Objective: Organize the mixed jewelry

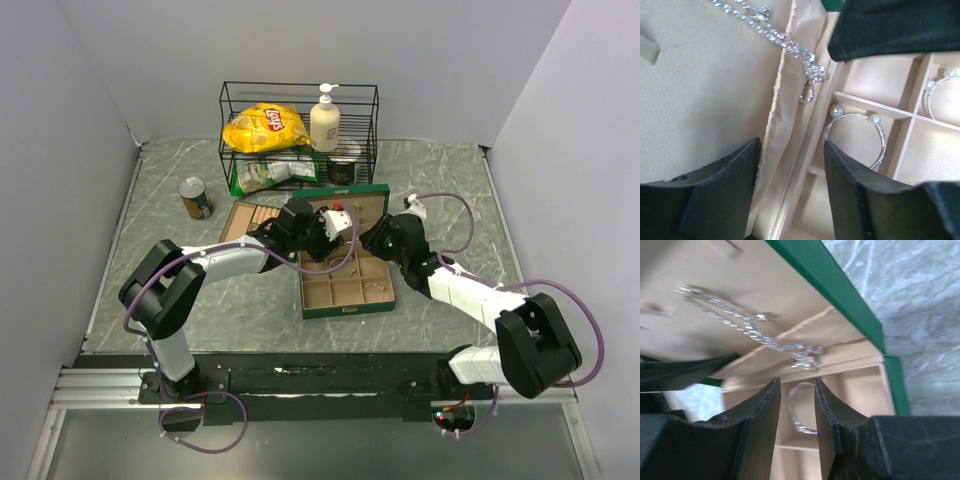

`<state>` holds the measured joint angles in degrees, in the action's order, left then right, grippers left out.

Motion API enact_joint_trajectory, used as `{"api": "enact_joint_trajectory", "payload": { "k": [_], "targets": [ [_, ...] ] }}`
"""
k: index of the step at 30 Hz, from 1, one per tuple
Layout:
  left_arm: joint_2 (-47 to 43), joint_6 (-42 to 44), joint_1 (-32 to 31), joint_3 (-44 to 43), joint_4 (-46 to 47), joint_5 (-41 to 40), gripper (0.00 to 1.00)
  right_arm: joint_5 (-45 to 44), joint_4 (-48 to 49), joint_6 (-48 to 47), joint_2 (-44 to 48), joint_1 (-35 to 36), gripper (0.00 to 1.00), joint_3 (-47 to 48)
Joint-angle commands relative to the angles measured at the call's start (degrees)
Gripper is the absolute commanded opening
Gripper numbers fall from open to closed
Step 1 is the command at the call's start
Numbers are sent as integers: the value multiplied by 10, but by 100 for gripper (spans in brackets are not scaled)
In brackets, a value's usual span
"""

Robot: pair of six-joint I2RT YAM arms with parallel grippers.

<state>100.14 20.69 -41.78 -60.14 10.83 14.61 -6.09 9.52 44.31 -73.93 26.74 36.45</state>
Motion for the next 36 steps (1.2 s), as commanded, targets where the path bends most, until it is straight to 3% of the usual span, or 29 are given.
{"api": "enact_joint_trajectory", "payload": {
  "k": [1,12,23,32,36],
  "targets": [
    [8,-16,4,-26,-11,5,55,-2,25,-77,-27,-5,41,25],
    [11,-21,6,-35,-20,8,52,22,81,-126,-69,-6,45,43],
    [6,-25,7,-30,-18,23,49,12,68,-142,-110,-6,45,70],
    [0,-44,11,-10,10,37,48,22,79,-143,-135,-6,42,73],
    [4,-52,11,-11,12,45,47,25,80,-144,-143,-7,36,75]
  ]
}}
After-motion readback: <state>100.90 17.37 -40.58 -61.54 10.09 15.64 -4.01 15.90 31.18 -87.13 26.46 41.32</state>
